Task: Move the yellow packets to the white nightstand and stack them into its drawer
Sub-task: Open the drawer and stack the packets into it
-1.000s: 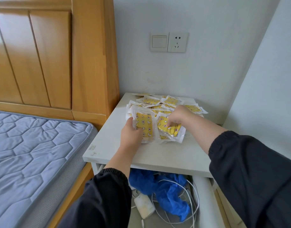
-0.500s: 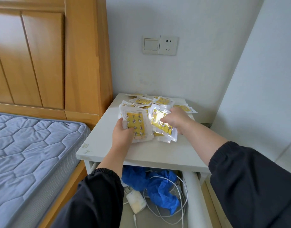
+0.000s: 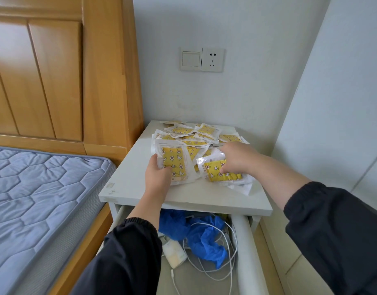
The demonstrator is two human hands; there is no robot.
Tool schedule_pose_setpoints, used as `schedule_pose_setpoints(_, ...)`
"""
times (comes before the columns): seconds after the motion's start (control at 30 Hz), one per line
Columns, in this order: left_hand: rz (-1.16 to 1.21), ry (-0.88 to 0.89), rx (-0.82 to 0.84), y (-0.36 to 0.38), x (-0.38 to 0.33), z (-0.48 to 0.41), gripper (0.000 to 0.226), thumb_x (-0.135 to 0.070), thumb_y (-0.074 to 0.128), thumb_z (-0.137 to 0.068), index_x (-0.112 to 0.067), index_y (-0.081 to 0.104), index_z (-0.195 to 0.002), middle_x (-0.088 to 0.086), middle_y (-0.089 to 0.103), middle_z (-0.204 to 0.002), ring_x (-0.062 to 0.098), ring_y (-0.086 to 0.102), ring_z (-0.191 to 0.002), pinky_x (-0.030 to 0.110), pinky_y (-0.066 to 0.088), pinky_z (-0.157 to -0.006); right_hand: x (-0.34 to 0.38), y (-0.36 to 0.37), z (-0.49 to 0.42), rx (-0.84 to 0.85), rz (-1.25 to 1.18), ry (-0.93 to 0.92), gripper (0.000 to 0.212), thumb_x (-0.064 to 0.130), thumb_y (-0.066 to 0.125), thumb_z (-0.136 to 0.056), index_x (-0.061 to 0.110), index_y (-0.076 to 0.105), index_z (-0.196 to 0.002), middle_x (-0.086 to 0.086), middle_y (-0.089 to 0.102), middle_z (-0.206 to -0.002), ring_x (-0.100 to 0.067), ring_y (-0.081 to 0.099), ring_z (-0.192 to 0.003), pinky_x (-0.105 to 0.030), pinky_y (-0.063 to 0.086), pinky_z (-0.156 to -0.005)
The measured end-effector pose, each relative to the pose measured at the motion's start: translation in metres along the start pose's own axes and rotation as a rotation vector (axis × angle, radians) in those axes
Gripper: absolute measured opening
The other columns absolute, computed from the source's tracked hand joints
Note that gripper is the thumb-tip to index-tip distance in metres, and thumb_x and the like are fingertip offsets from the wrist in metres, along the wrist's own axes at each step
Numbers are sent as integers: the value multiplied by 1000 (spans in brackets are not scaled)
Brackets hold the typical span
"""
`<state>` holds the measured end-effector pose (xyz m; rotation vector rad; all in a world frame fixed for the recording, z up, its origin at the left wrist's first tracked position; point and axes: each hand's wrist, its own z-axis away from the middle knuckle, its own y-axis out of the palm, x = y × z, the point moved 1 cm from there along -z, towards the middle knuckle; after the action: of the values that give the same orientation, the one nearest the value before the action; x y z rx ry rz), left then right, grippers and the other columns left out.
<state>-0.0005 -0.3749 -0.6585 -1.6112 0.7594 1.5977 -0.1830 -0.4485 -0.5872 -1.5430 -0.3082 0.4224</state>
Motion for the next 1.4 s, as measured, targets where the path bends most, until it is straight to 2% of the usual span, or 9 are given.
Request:
schedule_pose_setpoints(0.17,-19,-13,-5,1,0,0,55,-1,45,-96,-22,34,-146,0,50,-139,21,52,-124,27,45,-88,-3,-1,4,-20,52,-7,45,36,74,-80,16,36,-66,3,45,-71,-19,47,-68,-27,31,-51)
schedule_pose_setpoints(0.33,-25,-4,2,2,0,0,54,0,45,-96,-21,36,-145,-1,51,-138,20,53,-123,25,45,-83,0,0,-1,-81,42,-6,25,9,66,-79,14,42,-73,-4,55,-86,-23,48,-74,-26,31,-53)
schedule_pose_setpoints(0.47,-33,-19,4,1,2,-2,57,0,46,-96,-22,33,-147,0,49,-141,20,51,-126,28,47,-88,3,1,1,9,145,-1,25,1,54,-78,15,36,-66,0,39,-69,-18,38,-60,-23,25,-48)
schedule_pose_setpoints(0.67,-37,-14,8,1,2,-2,57,-1,46,-96,-22,33,-147,0,50,-141,21,51,-125,29,48,-89,7,0,1,128,247,-22,44,46,59,-89,14,42,-64,3,45,-65,-13,41,-56,-23,29,-50)
schedule_pose_setpoints(0.83,-25,-10,16,2,2,-2,59,1,45,-96,-22,32,-148,-1,49,-141,21,51,-126,29,47,-89,3,-7,-1,57,170,-18,33,30,63,-89,13,42,-69,0,47,-70,-15,41,-58,-25,29,-50)
schedule_pose_setpoints(0.9,-24,-13,14,1,2,-2,59,1,45,-95,-22,31,-148,0,48,-142,21,50,-126,29,47,-89,1,-11,-1,50,158,-77,18,21,66,-85,13,51,-85,-5,56,-87,-20,50,-71,-26,35,-55)
schedule_pose_setpoints(0.97,-34,-4,15,1,3,-2,57,1,44,-95,-22,35,-146,0,51,-140,20,52,-124,27,47,-86,2,-13,-1,67,129,-150,32,25,71,-82,12,57,-107,-5,59,-103,-24,56,-92,-29,42,-66)
schedule_pose_setpoints(1.13,-38,9,9,2,0,1,52,2,44,-95,-23,41,-141,-1,55,-134,20,54,-120,23,46,-78,3,-5,-4,18,165,-209,48,53,67,-80,17,39,-65,2,44,-67,-14,43,-61,-28,29,-49)
schedule_pose_setpoints(1.4,-32,13,15,2,1,1,54,3,44,-94,-23,40,-141,-1,55,-134,19,54,-120,23,46,-79,7,14,4,-69,141,-191,47,55,64,-81,14,44,-75,3,43,-68,-21,49,-72,-28,29,-49)
